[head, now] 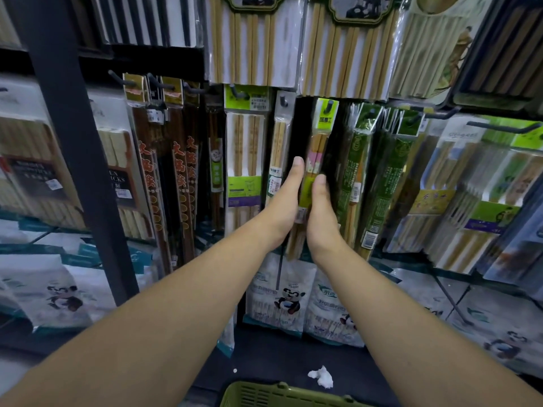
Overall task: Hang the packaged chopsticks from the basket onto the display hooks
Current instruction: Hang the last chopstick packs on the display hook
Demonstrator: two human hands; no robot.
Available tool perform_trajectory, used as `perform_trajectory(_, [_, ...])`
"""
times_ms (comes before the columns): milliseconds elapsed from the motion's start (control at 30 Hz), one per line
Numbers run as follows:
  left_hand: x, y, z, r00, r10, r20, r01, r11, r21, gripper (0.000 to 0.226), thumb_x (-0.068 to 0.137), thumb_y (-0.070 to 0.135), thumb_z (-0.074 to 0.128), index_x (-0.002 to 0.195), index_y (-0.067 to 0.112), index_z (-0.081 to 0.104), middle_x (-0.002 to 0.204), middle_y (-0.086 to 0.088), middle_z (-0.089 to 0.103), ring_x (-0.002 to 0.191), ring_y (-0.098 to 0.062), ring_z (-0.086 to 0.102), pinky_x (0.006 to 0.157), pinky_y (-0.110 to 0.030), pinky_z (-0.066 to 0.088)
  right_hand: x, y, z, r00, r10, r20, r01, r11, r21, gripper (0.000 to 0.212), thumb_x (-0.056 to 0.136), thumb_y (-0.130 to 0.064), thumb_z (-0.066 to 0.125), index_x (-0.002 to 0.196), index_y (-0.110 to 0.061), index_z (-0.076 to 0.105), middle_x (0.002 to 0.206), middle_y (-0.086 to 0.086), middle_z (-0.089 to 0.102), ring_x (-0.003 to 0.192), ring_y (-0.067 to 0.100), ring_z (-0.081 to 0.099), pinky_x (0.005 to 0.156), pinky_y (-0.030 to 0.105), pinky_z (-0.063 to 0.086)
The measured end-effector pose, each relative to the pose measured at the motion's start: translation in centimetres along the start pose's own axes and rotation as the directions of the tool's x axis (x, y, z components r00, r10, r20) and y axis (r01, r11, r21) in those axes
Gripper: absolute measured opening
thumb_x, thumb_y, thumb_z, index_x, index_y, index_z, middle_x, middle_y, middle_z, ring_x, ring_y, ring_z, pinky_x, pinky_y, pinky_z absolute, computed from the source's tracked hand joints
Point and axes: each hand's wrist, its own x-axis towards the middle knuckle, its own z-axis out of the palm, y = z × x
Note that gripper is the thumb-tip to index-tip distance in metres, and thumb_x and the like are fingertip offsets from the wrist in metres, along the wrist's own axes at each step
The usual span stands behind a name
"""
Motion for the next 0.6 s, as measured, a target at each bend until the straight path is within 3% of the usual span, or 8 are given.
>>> perform_trajectory(67, [0.0, -0.4, 0.3, 1.000, -0.007, -0.012, 0.007, 1.000, -0.029, 0.060, 0.094, 0.078, 0.035, 0.118, 0.039, 0.074, 0.121, 0.004, 0.076, 0.115, -0.011, 0.069, 0.102, -0.035, 0.051, 0.0, 0.1, 0.3, 0.999, 0.029, -0.015, -0.029, 0.999, 0.037, 0.092, 0.074, -0.086, 0.031, 0.150, -0.038, 0.046, 0.149, -0.004, 0.054, 0.132, 0.009, 0.051, 0.102, 0.024, 0.042])
perform_trajectory(100, [-0.1, -0.4, 0.4, 1.000, -0.008, -0.009, 0.008, 0.999, -0.038, 0.060, 0.096, 0.077, 0.034, 0.118, 0.038, 0.073, 0.121, 0.003, 0.076, 0.115, -0.011, 0.070, 0.100, -0.034, 0.051, 0.0, 0.2, 0.4, 0.999, 0.034, -0.017, -0.033, 0.998, 0.047, 0.091, 0.075, -0.084, 0.032, 0.150, -0.036, 0.047, 0.149, -0.003, 0.055, 0.131, 0.009, 0.052, 0.101, 0.023, 0.042])
perform_trajectory(200, [-0.2, -0.7, 0.4, 1.000, 0.000, 0.007, 0.001, 0.999, -0.052, 0.071, 0.098, 0.075, 0.030, 0.144, 0.029, 0.059, 0.144, 0.001, 0.063, 0.134, -0.014, 0.056, 0.119, -0.041, 0.038, -0.1, 0.3, 0.3, 1.000, 0.016, -0.008, -0.015, 0.998, 0.065, 0.093, 0.077, -0.081, 0.034, 0.153, -0.030, 0.045, 0.155, -0.002, 0.049, 0.142, 0.011, 0.044, 0.121, 0.037, 0.032])
perform_trajectory(367, [-0.8, -1.3, 0.2, 1.000, -0.011, 0.025, 0.011, 1.000, -0.012, 0.094, 0.083, 0.087, 0.029, 0.158, 0.033, 0.037, 0.165, 0.007, 0.037, 0.152, -0.012, 0.031, 0.127, -0.047, 0.019, -1.0, 0.9, -0.2, 0.998, 0.057, 0.024, -0.059, 0.996, 0.060, 0.082, 0.090, -0.081, 0.029, 0.157, -0.034, 0.035, 0.163, -0.006, 0.034, 0.144, 0.002, 0.030, 0.120, 0.030, 0.025])
perform_trajectory(433, [-1.4, -2.0, 0.0, 0.999, -0.023, 0.025, 0.022, 1.000, 0.009, 0.101, 0.076, 0.092, 0.030, 0.159, 0.034, 0.036, 0.166, 0.007, 0.034, 0.153, -0.011, 0.028, 0.128, -0.048, 0.017, -1.7, 1.8, -0.3, 0.996, 0.073, 0.053, -0.075, 0.996, 0.038, 0.093, 0.082, -0.088, 0.027, 0.158, -0.034, 0.032, 0.165, -0.006, 0.031, 0.148, 0.005, 0.027, 0.125, 0.036, 0.022])
perform_trajectory(500, [-2.0, -2.8, -0.1, 0.997, -0.069, 0.025, 0.068, 0.997, 0.020, 0.113, 0.067, 0.098, 0.033, 0.159, 0.033, 0.035, 0.167, 0.005, 0.033, 0.153, -0.012, 0.028, 0.128, -0.048, 0.017, -2.3, 2.6, -0.3, 0.994, 0.093, 0.061, -0.094, 0.995, 0.018, 0.100, 0.076, -0.090, 0.027, 0.158, -0.033, 0.031, 0.165, -0.006, 0.032, 0.150, 0.007, 0.027, 0.126, 0.040, 0.020])
perform_trajectory(600, [-2.4, -3.4, -0.3, 0.995, -0.087, 0.038, 0.088, 0.996, -0.008, 0.113, 0.064, 0.098, 0.037, 0.153, 0.030, 0.048, 0.157, 0.002, 0.050, 0.138, -0.008, 0.048, 0.121, -0.038, 0.030, -2.7, 3.1, -0.2, 0.992, 0.104, 0.077, -0.108, 0.993, 0.041, 0.102, 0.072, -0.089, 0.030, 0.156, -0.032, 0.036, 0.161, -0.004, 0.039, 0.147, 0.008, 0.033, 0.125, 0.041, 0.024])
